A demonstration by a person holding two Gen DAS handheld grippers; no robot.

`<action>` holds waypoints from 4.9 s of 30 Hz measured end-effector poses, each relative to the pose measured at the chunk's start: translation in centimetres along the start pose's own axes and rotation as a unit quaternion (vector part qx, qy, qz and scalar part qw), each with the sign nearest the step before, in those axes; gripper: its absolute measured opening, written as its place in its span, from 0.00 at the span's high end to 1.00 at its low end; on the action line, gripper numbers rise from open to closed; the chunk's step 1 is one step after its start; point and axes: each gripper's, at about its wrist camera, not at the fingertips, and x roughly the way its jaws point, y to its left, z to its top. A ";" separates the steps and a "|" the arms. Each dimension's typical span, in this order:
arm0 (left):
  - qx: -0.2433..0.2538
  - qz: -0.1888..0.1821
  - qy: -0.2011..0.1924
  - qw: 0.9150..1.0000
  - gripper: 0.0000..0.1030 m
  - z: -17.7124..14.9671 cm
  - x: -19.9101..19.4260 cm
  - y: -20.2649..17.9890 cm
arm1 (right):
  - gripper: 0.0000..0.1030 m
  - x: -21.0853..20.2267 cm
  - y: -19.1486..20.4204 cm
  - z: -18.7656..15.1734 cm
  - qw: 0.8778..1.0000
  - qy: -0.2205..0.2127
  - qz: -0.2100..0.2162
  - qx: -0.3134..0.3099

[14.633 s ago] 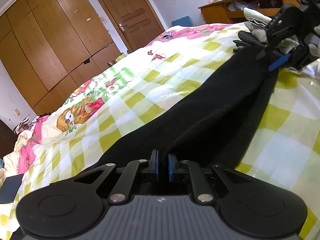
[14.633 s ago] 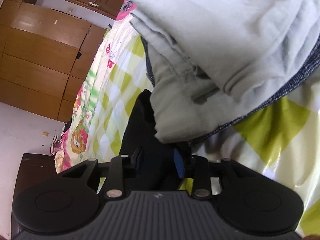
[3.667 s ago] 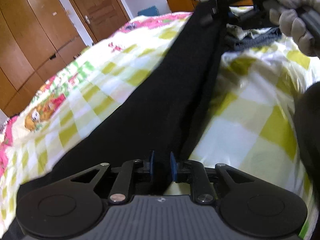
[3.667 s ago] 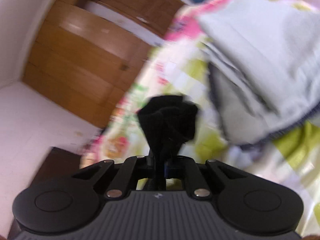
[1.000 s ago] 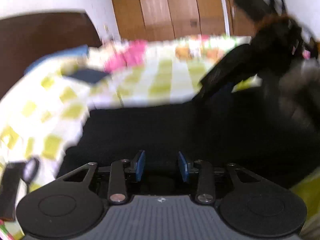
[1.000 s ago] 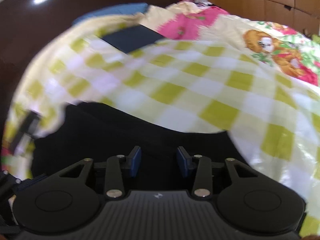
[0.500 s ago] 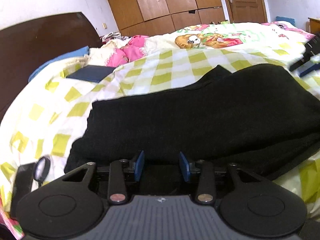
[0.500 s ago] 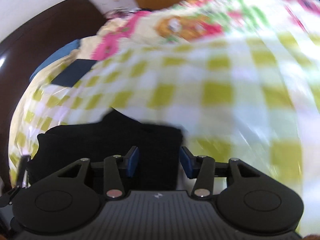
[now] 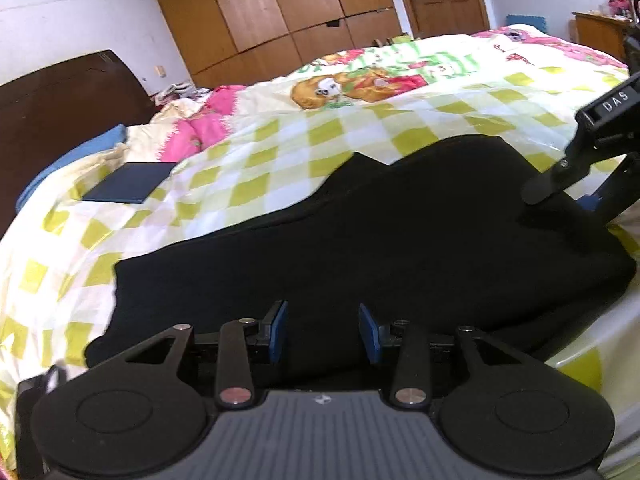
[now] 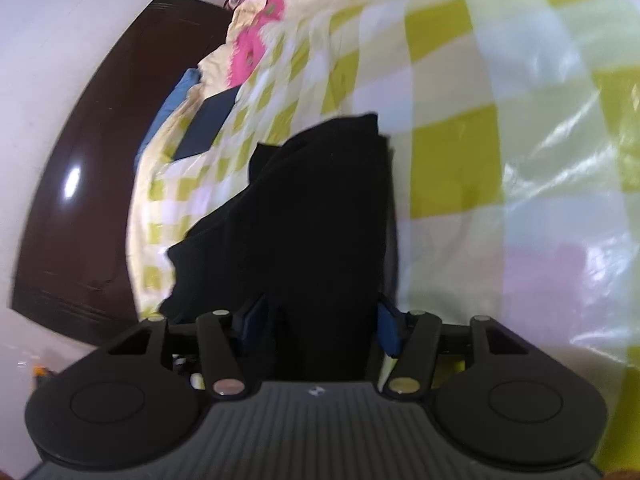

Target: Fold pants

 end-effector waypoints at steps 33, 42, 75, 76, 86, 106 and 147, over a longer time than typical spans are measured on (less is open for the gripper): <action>0.104 -0.105 -0.090 0.985 0.67 8.0 -2.9 -21.0 | 0.87 -20.4 -6.9 -4.4 0.980 -0.166 -0.030 0.107; 0.124 -0.080 -0.091 0.985 0.65 9.5 0.8 -20.4 | 0.87 -20.7 -6.4 -4.8 0.977 -0.178 -0.045 0.110; -0.008 -0.120 -0.078 0.990 0.53 -0.7 -10.2 -10.2 | 0.82 -2.3 14.3 -2.3 0.981 -0.074 -0.171 -0.062; -0.014 -0.116 -0.073 0.990 0.52 -1.0 -10.0 -9.6 | 0.82 -0.6 14.6 -2.4 0.979 -0.062 -0.179 -0.072; -0.075 -0.093 -0.051 0.992 0.52 -3.9 -9.1 -5.4 | 0.62 5.5 14.2 -2.4 0.982 -0.037 -0.185 -0.021; -0.168 -0.065 -0.059 0.982 0.44 -5.1 -11.0 -0.7 | 0.42 7.3 18.7 5.1 0.935 0.019 -0.166 -0.313; -0.152 -0.069 -0.015 0.986 0.39 -3.1 -5.9 -0.8 | 0.39 13.9 17.0 6.7 0.833 0.247 -0.080 -0.490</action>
